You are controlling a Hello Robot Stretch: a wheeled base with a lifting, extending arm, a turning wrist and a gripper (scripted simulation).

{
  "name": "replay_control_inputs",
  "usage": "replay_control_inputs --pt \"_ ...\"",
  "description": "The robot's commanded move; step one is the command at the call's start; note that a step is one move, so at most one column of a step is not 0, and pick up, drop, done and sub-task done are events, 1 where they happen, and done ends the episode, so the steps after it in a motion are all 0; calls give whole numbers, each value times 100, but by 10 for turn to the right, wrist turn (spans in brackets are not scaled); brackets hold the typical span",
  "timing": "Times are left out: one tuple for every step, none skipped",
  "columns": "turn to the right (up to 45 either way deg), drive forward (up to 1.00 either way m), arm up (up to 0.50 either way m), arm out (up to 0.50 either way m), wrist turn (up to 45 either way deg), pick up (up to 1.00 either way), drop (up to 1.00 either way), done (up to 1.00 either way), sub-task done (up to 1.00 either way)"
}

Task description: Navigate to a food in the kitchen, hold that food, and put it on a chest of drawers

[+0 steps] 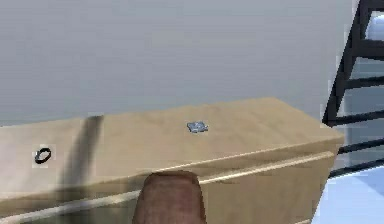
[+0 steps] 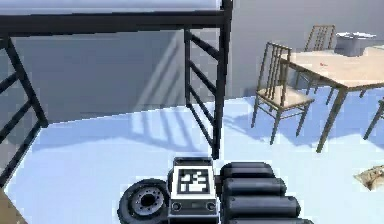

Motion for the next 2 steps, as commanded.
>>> replay_control_inputs --pt "450 0 0 0 0 0 0 0 0" --pt "450 0 0 0 0 0 0 0 0"
